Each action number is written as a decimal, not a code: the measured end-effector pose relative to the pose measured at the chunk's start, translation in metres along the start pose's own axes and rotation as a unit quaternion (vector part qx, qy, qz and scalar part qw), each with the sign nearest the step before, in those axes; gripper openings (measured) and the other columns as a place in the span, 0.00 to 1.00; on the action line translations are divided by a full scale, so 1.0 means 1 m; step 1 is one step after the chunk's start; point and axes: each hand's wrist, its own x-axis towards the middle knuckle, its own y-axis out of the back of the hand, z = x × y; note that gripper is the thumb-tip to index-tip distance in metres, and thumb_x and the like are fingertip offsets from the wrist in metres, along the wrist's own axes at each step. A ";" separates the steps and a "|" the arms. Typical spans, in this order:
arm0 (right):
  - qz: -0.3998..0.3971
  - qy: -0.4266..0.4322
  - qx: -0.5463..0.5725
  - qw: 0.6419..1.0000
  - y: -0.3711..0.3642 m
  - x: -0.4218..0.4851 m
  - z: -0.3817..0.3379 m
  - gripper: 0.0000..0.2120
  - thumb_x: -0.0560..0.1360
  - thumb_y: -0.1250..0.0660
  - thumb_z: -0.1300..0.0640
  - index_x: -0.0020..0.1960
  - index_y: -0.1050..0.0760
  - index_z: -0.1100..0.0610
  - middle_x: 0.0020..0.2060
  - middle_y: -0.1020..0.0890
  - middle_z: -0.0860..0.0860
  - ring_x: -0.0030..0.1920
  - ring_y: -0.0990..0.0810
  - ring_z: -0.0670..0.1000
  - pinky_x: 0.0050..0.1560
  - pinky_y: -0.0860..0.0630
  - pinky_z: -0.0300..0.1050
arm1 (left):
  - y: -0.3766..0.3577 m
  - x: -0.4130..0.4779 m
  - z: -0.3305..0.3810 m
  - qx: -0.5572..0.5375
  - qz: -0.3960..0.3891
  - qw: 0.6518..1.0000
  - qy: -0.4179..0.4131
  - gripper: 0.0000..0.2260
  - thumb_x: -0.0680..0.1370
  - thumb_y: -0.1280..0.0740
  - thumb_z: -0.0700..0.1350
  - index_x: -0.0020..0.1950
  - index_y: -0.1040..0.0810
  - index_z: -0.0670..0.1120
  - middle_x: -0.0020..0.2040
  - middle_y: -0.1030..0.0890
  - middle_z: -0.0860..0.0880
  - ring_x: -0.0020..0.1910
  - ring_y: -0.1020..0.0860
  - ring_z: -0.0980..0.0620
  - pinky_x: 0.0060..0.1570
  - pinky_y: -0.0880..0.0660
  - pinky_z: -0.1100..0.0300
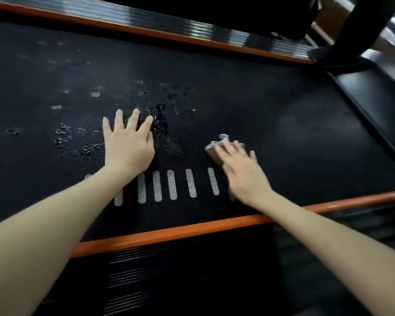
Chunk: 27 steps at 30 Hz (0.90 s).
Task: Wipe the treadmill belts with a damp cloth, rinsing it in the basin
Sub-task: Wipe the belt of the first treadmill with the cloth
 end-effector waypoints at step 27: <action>0.056 -0.218 -0.029 0.974 0.003 0.070 -0.001 0.24 0.81 0.50 0.58 0.77 0.49 0.54 0.76 0.49 0.55 0.76 0.52 0.60 0.75 0.52 0.58 | 0.020 0.066 -0.035 -0.008 0.020 0.999 -0.029 0.20 0.80 0.45 0.54 0.71 0.30 0.50 0.71 0.31 0.39 0.70 0.37 0.37 0.70 0.50 0.36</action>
